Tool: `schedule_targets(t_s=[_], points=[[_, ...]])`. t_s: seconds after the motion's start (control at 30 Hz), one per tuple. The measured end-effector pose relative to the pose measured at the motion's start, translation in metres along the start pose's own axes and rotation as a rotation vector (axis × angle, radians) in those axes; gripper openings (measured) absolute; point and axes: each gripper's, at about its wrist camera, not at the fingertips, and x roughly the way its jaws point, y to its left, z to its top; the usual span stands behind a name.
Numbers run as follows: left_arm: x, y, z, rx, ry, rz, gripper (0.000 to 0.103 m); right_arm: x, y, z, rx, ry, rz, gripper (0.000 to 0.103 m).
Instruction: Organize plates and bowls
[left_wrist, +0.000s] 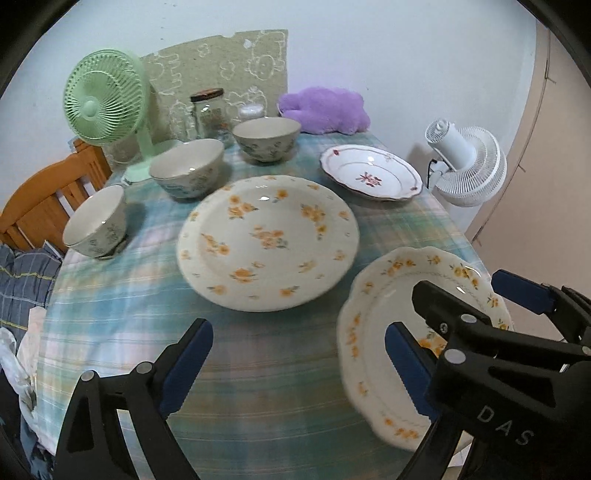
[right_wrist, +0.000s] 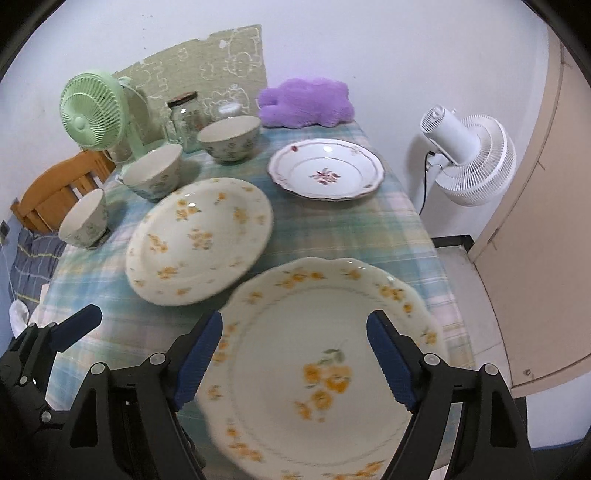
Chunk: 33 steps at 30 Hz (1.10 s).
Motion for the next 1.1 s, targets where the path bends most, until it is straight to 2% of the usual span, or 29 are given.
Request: schedule_targets(t_s=[0.2, 0.33, 0.5, 0.73, 0.97, 1.1], points=[[-0.001, 0.035, 0.010, -0.022, -0.018, 0.005, 0.095, -0.003, 0.034, 0.008, 0.014, -0.018, 0.017, 0.083], [0.006, 0.051, 0.025, -0.031, -0.038, 0.061, 0.095, 0.002, 0.053, 0.022, -0.004, -0.041, 0.007, 0.083], [0.019, 0.060, 0.051, -0.036, -0.065, 0.085, 0.093, 0.017, 0.059, 0.051, -0.003, -0.045, 0.003, 0.083], [0.057, 0.068, 0.090, -0.037, -0.075, 0.128, 0.093, 0.060, 0.058, 0.096, 0.007, -0.050, 0.016, 0.083], [0.110, 0.075, 0.107, -0.087, -0.017, 0.144, 0.090, 0.116, 0.060, 0.124, -0.001, -0.007, 0.002, 0.083], [0.133, 0.078, 0.105, -0.094, 0.033, 0.170, 0.090, 0.142, 0.058, 0.125, 0.000, 0.041, 0.009, 0.083]])
